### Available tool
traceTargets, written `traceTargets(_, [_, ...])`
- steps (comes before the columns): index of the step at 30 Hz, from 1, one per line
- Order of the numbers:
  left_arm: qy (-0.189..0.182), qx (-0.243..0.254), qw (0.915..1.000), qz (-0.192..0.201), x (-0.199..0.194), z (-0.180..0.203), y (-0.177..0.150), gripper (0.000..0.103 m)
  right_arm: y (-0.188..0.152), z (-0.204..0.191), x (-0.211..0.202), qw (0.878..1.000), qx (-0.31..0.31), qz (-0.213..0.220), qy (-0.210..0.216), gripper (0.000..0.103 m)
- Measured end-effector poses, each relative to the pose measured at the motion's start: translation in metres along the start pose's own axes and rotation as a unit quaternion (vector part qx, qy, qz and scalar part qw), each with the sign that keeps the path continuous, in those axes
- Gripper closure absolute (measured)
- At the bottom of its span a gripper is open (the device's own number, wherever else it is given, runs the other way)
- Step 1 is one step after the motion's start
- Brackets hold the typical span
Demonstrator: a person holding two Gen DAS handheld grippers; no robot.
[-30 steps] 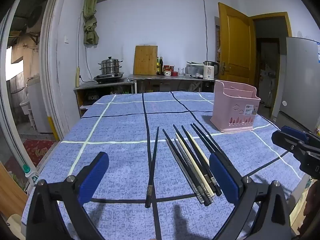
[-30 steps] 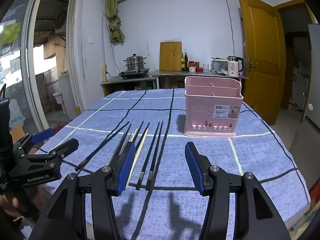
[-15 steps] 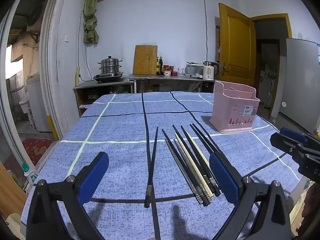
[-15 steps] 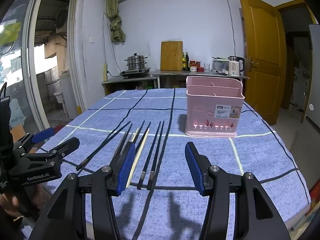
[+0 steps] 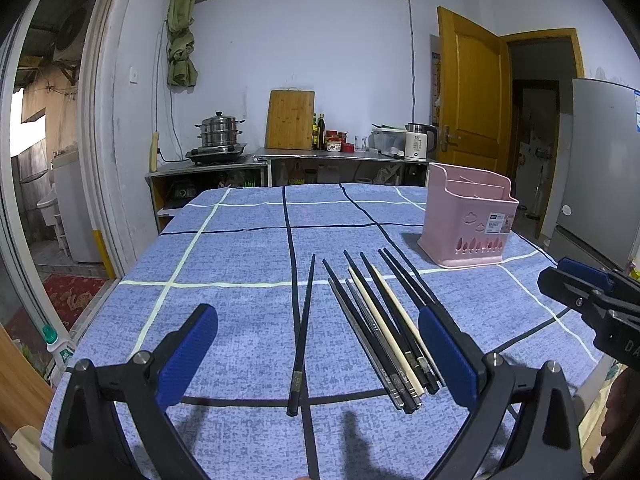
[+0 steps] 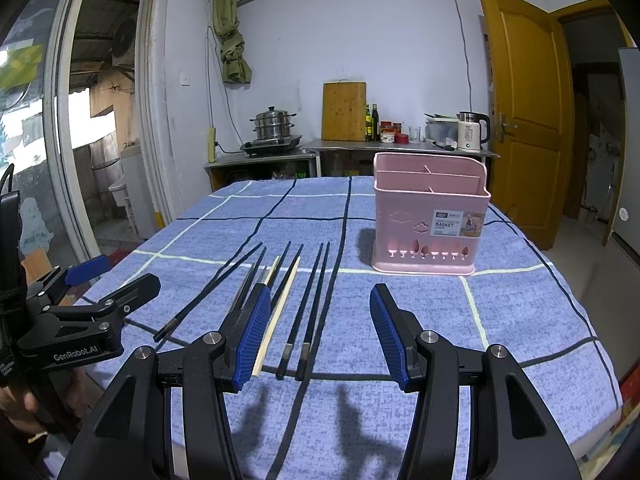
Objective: Organize utensils
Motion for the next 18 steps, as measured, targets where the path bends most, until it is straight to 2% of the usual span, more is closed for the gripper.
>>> traceTargets(18, [-0.001,0.0,1.0,0.0,0.0014,0.0005,0.0017,0.001,0.0018,-0.0004,-0.0005,1.0,0.0,0.003,0.002,0.05])
Point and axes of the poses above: each gripper's, at about its wrist camera, not at the fingertips, and x roughly the way its jaws point, z to its right, y to its top, the point moved 1 cm from there along x, roughly the way its jaws point, and after that the axes turned 4 degrees about -y, right-handed, at the moved point
